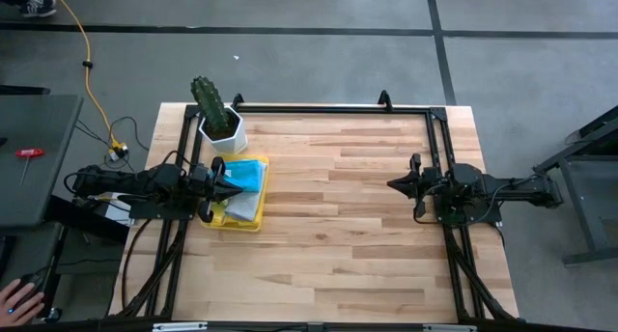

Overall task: Fold microfiber towels
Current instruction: Return to Home Position

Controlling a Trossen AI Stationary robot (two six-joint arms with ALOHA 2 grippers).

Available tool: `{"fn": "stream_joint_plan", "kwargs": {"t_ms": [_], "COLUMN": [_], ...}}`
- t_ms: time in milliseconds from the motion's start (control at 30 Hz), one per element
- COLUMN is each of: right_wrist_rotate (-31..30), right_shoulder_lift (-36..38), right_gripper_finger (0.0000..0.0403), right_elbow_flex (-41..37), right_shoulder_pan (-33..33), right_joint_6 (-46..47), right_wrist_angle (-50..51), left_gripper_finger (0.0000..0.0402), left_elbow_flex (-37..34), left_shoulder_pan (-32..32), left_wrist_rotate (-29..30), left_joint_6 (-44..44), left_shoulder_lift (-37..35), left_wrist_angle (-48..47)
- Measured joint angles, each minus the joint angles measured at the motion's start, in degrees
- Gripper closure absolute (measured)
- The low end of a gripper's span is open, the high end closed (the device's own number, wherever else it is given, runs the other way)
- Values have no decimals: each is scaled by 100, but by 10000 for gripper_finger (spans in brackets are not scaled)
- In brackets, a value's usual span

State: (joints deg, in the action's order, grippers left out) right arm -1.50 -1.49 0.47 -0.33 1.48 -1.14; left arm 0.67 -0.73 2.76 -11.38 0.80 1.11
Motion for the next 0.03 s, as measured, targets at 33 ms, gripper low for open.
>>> {"fn": "stream_joint_plan", "kwargs": {"t_ms": [33], "right_wrist_rotate": [0], "right_shoulder_lift": [-1], "right_gripper_finger": [403], "right_elbow_flex": [0], "right_shoulder_pan": [1], "right_joint_6": [0], "right_wrist_angle": [-1], "left_gripper_finger": [398], "left_elbow_flex": [0], "left_shoulder_pan": [0], "left_wrist_rotate": [0], "left_joint_6": [0], "left_shoulder_lift": [0], "left_wrist_angle": [0]}}
